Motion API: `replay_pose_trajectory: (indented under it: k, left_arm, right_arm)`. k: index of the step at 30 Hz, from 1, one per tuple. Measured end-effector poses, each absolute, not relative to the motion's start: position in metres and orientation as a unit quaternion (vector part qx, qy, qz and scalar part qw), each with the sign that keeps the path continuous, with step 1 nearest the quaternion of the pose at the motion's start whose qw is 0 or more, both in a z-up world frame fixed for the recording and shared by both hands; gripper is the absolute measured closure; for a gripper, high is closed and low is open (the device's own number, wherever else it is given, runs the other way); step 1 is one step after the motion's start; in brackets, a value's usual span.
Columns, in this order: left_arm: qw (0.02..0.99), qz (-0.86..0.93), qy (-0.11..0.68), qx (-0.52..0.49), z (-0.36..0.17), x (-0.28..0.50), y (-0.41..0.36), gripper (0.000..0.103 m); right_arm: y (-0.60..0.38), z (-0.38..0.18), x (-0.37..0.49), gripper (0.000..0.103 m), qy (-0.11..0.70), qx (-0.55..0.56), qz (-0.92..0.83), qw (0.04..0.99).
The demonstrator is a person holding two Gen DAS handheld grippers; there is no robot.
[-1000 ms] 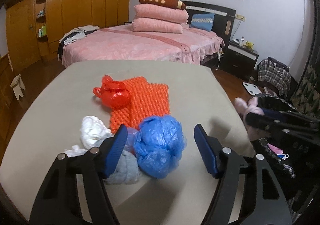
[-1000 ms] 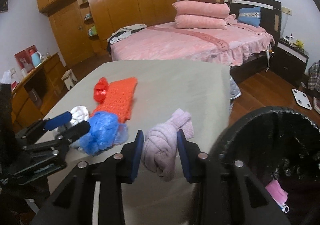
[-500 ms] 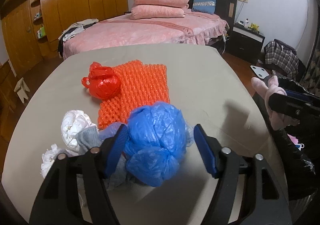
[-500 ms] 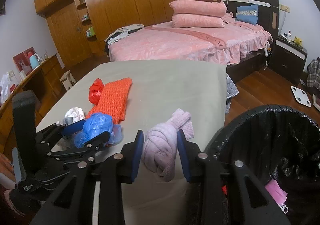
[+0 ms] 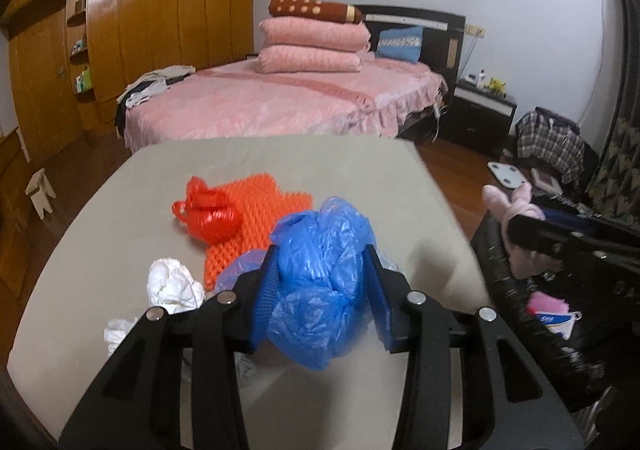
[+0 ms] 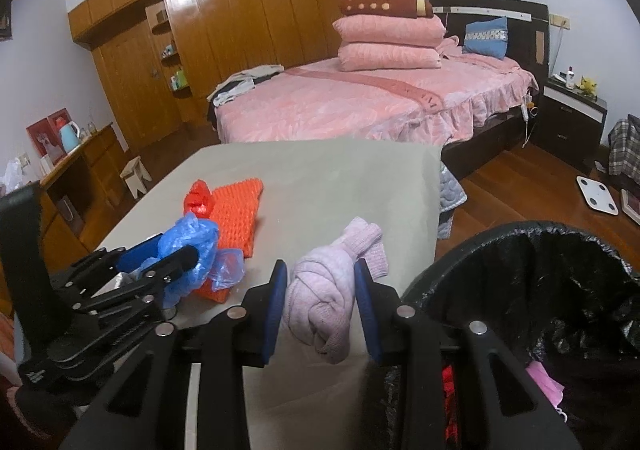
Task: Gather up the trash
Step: 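Carry the blue bag and pink sock with both tools over the bin, then open both tools to drop the blue bag and pink sock into the bin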
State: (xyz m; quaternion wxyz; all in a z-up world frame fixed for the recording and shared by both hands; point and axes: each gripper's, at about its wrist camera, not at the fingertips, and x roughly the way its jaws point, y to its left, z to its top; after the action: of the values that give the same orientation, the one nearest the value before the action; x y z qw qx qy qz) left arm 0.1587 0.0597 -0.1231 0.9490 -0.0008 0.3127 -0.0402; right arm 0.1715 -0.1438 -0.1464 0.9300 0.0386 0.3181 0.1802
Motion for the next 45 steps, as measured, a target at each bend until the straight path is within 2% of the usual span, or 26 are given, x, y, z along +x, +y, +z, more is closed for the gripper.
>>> replay_pose_trajectory:
  k: [19,45]
  left_arm:
    - [0.96,-0.1,0.263,-0.015,-0.067,0.11,0.004,0.063]
    - [0.934,-0.237,0.265,0.022,-0.074,0.119,-0.121,0.063]
  right_arm:
    - [-0.194,-0.1,0.117,0.069,0.272,0.038,0.147,0.95]
    - [-0.314,-0.094,0.083,0.069,0.255,0.057,0.035,0.965]
